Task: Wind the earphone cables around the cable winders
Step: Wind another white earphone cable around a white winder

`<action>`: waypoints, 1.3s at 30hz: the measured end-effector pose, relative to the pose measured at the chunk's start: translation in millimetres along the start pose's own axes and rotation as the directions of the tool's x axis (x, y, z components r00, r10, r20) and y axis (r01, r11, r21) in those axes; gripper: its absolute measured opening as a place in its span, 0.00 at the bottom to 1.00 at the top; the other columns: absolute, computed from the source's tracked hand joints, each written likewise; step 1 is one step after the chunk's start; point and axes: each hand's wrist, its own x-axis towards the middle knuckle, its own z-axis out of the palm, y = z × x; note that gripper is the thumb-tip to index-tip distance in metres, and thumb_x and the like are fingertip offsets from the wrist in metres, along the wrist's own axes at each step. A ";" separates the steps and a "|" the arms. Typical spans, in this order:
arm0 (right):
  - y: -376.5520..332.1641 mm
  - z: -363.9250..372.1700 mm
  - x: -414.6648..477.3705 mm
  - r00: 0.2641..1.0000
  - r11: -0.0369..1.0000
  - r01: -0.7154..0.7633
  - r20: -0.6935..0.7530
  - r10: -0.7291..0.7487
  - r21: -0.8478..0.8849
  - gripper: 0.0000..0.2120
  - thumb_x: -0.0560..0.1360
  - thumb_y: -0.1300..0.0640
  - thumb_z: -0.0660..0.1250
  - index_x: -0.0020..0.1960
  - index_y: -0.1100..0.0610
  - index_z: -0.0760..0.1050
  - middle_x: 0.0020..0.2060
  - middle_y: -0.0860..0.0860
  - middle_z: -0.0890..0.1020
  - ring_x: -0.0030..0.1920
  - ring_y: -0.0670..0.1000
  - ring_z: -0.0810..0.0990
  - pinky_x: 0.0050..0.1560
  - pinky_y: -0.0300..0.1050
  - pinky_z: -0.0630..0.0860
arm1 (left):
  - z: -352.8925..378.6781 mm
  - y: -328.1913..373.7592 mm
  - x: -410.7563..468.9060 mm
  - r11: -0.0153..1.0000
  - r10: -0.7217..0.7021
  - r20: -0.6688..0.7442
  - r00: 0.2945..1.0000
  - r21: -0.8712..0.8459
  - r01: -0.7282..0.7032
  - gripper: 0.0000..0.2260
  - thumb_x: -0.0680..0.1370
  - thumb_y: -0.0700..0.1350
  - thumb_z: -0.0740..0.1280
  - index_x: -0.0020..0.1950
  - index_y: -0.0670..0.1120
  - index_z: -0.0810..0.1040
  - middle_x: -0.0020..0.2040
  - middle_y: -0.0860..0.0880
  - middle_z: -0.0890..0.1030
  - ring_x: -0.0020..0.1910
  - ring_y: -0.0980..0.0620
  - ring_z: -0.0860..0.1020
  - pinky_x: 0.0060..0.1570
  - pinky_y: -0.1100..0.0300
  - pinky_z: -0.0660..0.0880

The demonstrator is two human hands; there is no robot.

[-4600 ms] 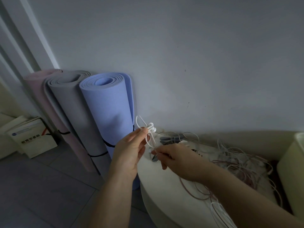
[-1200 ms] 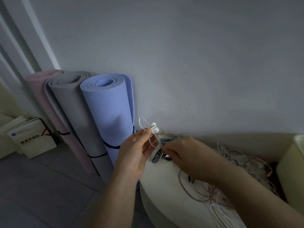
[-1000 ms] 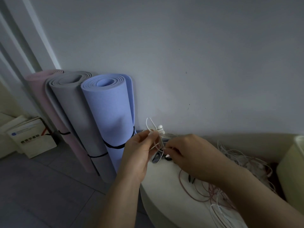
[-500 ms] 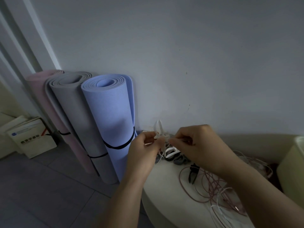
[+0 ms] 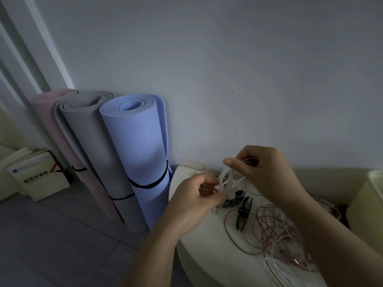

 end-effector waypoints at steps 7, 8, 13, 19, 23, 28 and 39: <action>-0.9 -8.7 6.1 0.990 0.985 -0.113 -0.067 0.122 0.131 0.13 0.71 0.51 0.71 0.31 0.56 0.75 0.19 0.43 0.74 0.18 0.41 0.65 0.22 0.27 0.59 | 2.4 -2.5 -0.7 1.000 -0.004 0.063 0.998 0.024 0.003 0.10 0.73 0.45 0.74 0.53 0.49 0.81 0.46 0.48 0.84 0.44 0.55 0.81 0.44 0.65 0.76; 1.0 -8.6 7.0 0.987 0.981 -0.128 -0.073 0.140 0.145 0.14 0.71 0.50 0.71 0.31 0.55 0.75 0.18 0.43 0.74 0.19 0.42 0.64 0.22 0.28 0.59 | 3.0 -2.2 -1.3 1.000 0.005 0.076 0.997 0.019 -0.006 0.10 0.73 0.44 0.74 0.53 0.48 0.81 0.47 0.47 0.84 0.43 0.56 0.81 0.43 0.66 0.76; 12.0 -4.2 8.8 0.961 0.926 -0.229 -0.084 0.264 0.299 0.15 0.70 0.48 0.71 0.32 0.58 0.75 0.20 0.44 0.74 0.26 0.46 0.65 0.28 0.34 0.64 | 1.1 -0.3 -1.7 0.999 0.037 0.128 0.991 -0.033 -0.033 0.09 0.73 0.43 0.73 0.53 0.48 0.81 0.42 0.53 0.82 0.40 0.62 0.79 0.43 0.70 0.74; 12.2 -3.2 9.3 0.938 0.876 -0.239 -0.133 0.320 0.419 0.14 0.71 0.50 0.70 0.32 0.58 0.74 0.20 0.45 0.75 0.24 0.43 0.66 0.26 0.31 0.65 | -0.6 -1.8 0.7 0.997 0.015 0.127 0.992 -0.081 -0.004 0.09 0.73 0.43 0.74 0.53 0.49 0.81 0.44 0.52 0.83 0.44 0.58 0.81 0.47 0.67 0.76; 9.7 -4.6 8.5 0.943 0.900 -0.188 -0.185 0.278 0.393 0.10 0.71 0.49 0.71 0.36 0.55 0.77 0.23 0.46 0.78 0.29 0.47 0.69 0.32 0.36 0.68 | -3.1 -4.3 0.8 0.997 -0.050 0.112 0.992 -0.058 0.057 0.10 0.73 0.46 0.74 0.53 0.51 0.80 0.45 0.52 0.83 0.45 0.58 0.81 0.51 0.63 0.78; 11.0 -5.1 10.0 0.937 0.866 -0.215 -0.155 0.313 0.451 0.04 0.73 0.53 0.69 0.44 0.53 0.78 0.22 0.45 0.76 0.26 0.41 0.72 0.33 0.33 0.70 | -4.9 -3.8 -0.7 0.992 -0.084 0.153 0.985 -0.079 0.097 0.11 0.73 0.46 0.74 0.54 0.51 0.80 0.46 0.53 0.83 0.46 0.59 0.81 0.49 0.67 0.77; 5.2 -7.6 10.5 0.899 0.633 -0.351 0.060 0.433 0.690 0.10 0.69 0.54 0.69 0.43 0.61 0.77 0.23 0.49 0.73 0.25 0.45 0.67 0.27 0.32 0.70 | -5.0 1.3 -2.4 0.996 -0.072 0.163 0.984 -0.044 0.080 0.10 0.73 0.46 0.74 0.52 0.54 0.79 0.41 0.58 0.80 0.41 0.67 0.79 0.44 0.73 0.74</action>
